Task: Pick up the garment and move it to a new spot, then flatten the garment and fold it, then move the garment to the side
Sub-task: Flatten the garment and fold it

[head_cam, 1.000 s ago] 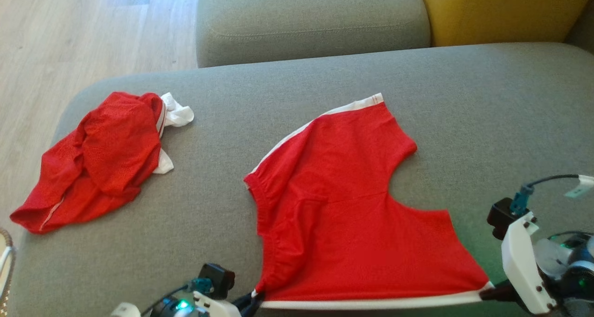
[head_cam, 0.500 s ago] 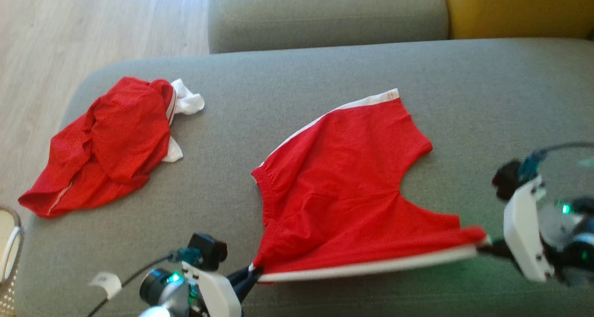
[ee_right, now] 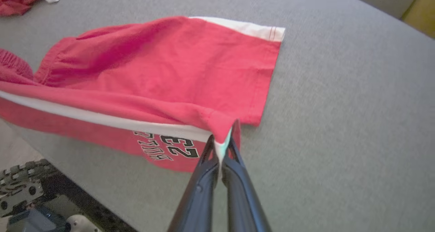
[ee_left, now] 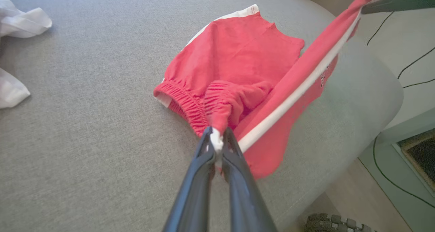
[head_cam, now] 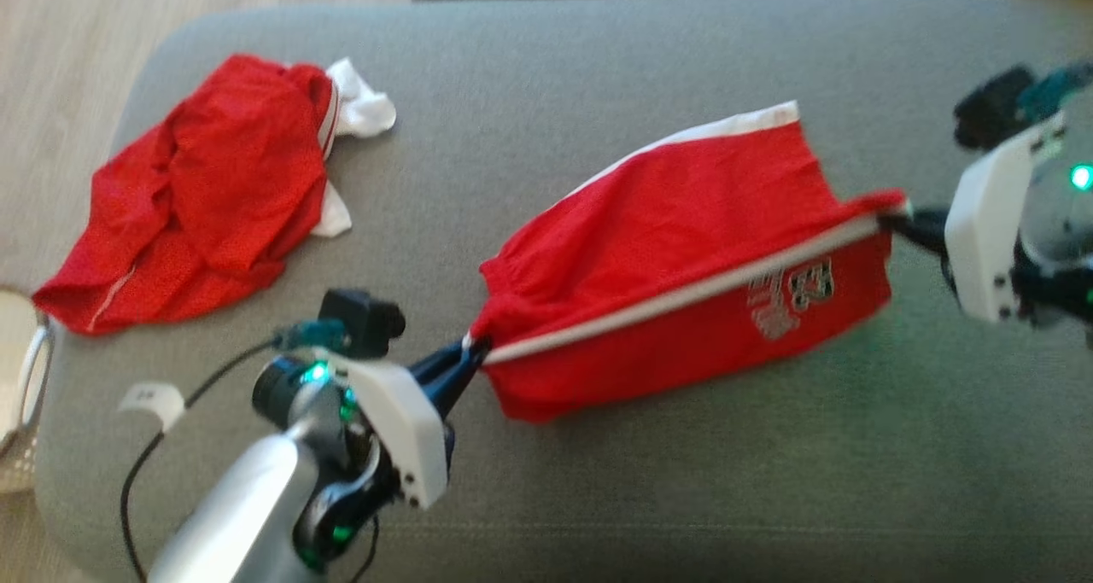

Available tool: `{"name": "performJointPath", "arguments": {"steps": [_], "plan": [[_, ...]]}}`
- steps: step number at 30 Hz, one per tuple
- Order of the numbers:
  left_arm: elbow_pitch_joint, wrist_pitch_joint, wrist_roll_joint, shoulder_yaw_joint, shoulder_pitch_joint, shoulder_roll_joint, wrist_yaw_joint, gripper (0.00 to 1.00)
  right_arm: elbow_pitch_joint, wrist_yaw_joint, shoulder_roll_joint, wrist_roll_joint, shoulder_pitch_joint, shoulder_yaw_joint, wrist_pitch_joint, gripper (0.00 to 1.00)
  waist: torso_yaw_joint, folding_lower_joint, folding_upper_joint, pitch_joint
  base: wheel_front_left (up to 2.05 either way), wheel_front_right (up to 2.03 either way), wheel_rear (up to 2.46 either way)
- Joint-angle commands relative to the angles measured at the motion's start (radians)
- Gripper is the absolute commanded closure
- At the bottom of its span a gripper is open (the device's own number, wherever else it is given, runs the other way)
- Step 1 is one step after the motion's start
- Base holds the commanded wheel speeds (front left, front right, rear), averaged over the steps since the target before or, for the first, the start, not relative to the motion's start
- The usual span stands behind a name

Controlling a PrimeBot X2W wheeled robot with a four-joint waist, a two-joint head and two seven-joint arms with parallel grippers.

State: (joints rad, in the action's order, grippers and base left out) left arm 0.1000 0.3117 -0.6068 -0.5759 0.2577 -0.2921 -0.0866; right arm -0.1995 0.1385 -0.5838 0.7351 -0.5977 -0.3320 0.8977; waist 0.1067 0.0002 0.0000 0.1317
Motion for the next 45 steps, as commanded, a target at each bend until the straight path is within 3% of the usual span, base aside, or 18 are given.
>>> {"name": "performJointPath", "arguments": {"steps": [1, 7, 20, 36, 38, 39, 40, 45], "plan": [[-0.025, -0.001, -0.004, 0.052, 0.071, -0.013, 0.007, 1.0, 0.017, -0.008, -0.013, -0.016, -0.044, 0.007, -0.015, 1.0, 0.019, -0.0002, 0.0, 0.039, 0.0, 0.0, 0.0], [0.048, -0.018, 0.009, 0.058, 0.179, 0.026, 0.009, 1.0, -0.094, -0.008, 0.016, -0.063, -0.169, -0.038, -0.098, 1.0, 0.047, -0.0002, 0.0, 0.115, 0.0, 0.0, 0.0], [0.219, -0.116, 0.171, -0.018, 0.387, 0.076, 0.013, 1.0, -0.344, -0.008, 0.044, -0.134, -0.356, -0.103, -0.213, 1.0, 0.069, -0.0002, 0.0, 0.218, 0.0, 0.0, 0.0], [0.388, -0.192, 0.214, -0.041, 0.495, 0.124, 0.03, 1.0, -0.489, -0.008, 0.09, -0.158, -0.473, -0.144, -0.297, 1.0, 0.073, -0.0002, 0.0, 0.284, 0.0, 0.0, 0.0], [0.404, -0.202, 0.216, -0.044, 0.505, 0.129, 0.032, 0.62, -0.502, -0.008, 0.094, -0.158, -0.482, -0.15, -0.307, 1.0, 0.074, -0.0002, 0.0, 0.289, 0.0, 0.0, 0.0], [0.41, -0.209, 0.216, -0.043, 0.509, 0.133, 0.035, 0.38, -0.509, -0.008, 0.095, -0.158, -0.486, -0.153, -0.311, 1.0, 0.074, -0.0002, 0.0, 0.291, 0.0, 0.0, 0.0], [0.415, -0.218, 0.217, -0.041, 0.513, 0.137, 0.039, 0.0, -0.514, -0.008, 0.096, -0.157, -0.49, -0.156, -0.315, 1.0, 0.075, -0.0002, 0.0, 0.294, 0.0, 0.0, 0.0], [0.445, -0.255, 0.22, -0.037, 0.529, 0.149, 0.058, 0.0, -0.541, -0.008, 0.097, -0.15, -0.505, -0.164, -0.34, 1.0, 0.078, -0.0002, 0.0, 0.301, 0.0, 0.0, 0.0]]}}
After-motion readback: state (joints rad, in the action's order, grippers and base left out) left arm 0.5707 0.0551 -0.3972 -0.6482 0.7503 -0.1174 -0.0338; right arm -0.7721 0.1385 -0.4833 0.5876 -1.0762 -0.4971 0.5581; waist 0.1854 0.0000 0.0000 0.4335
